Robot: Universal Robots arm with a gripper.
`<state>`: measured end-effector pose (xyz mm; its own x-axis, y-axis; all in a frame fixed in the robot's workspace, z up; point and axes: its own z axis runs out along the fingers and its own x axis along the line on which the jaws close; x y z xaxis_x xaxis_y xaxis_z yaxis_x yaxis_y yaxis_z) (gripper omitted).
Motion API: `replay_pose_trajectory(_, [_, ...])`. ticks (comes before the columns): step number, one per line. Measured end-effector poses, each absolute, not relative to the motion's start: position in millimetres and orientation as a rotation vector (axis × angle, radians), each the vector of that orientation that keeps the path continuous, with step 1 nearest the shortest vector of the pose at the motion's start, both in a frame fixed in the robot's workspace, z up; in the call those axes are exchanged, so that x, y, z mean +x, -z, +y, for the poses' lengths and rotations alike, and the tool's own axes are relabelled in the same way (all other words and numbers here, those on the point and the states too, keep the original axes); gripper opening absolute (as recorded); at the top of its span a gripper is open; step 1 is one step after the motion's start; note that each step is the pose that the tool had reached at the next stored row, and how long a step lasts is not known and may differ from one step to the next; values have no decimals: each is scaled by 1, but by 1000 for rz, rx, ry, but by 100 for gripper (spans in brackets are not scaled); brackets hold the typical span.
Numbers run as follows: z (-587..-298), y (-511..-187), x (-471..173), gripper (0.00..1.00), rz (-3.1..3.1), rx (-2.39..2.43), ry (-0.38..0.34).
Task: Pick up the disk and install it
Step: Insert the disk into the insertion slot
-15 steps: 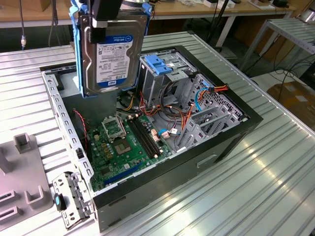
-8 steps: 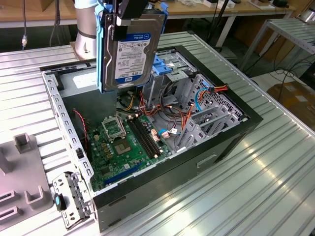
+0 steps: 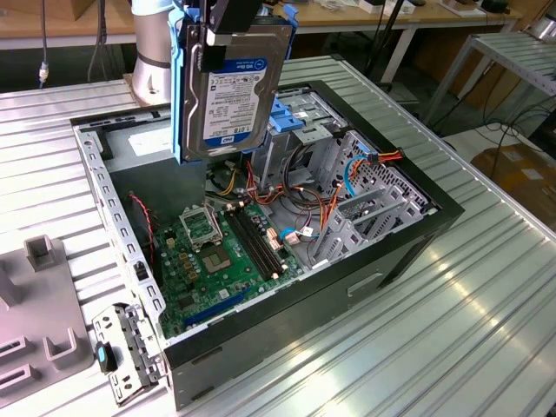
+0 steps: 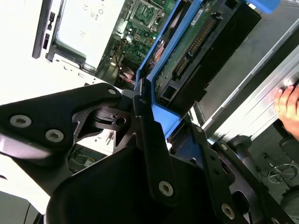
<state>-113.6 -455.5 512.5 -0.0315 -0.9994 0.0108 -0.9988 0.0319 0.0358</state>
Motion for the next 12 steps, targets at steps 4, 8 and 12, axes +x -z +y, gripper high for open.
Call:
replay_pose_trajectory(4, [-455,-513,-113,37,-2233,2163,28])
replay_pose_trajectory(8, [-455,-513,-113,37,-2233,2163,28])
replay_pose_trajectory(12, [-458,-513,-113,37,-2233,2163,28])
